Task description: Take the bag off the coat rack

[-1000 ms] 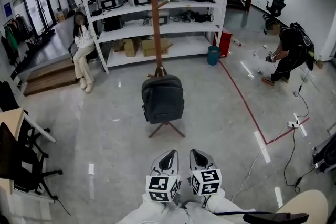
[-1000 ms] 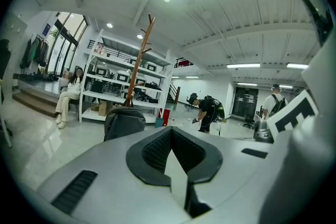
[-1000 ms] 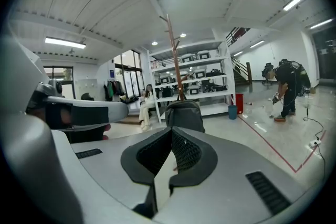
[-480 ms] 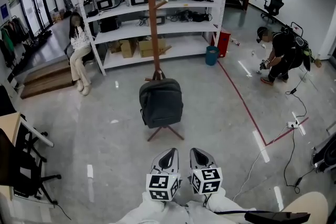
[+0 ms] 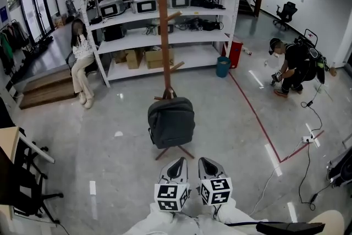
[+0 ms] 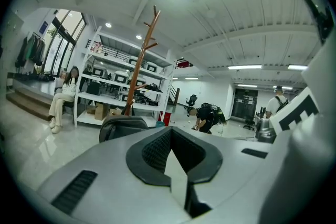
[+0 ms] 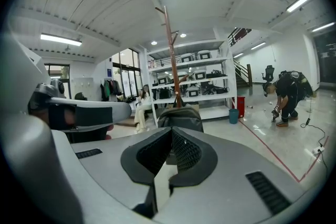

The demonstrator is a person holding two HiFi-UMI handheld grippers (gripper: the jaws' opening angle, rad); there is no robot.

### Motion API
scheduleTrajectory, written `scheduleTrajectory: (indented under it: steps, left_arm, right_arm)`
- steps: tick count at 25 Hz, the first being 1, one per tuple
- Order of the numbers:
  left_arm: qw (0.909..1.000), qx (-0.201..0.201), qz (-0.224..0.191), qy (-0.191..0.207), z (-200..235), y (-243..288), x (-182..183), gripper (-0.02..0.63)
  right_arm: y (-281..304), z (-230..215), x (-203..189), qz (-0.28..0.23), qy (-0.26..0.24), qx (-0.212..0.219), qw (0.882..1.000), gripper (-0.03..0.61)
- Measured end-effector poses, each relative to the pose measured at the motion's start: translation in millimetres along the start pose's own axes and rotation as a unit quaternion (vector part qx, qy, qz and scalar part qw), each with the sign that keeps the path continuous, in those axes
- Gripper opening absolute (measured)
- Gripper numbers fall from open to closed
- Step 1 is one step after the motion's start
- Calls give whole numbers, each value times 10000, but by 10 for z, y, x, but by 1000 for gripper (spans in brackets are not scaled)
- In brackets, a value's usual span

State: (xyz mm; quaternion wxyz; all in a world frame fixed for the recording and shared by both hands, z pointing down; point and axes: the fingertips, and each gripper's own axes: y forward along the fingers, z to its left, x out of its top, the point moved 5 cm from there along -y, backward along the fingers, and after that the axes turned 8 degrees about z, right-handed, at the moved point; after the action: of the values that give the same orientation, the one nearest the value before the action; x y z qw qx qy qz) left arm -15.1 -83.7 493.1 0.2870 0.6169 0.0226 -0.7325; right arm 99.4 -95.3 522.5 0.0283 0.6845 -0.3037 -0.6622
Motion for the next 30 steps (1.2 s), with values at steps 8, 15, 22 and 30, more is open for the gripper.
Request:
scheduleTrajectory:
  steps: [8,15,22,30]
  left_arm:
    - [10000,19,17,46,410,386,247,2]
    - [9999,-4,91,51,749,713,428,2]
    - [9999,-57,85,1,1031,1044,546,2]
    - [9997,-179,132,-55,1150,1264,603,2]
  right_arm:
    - [560,19,277,-9,5,24,10000,12]
    - [1011,4,493,14,51,-1,10000,12]
    - [1370,-48,625,62,40,-72,9999,11]
    - [1572,-106,726,180,29,-165,9997,11]
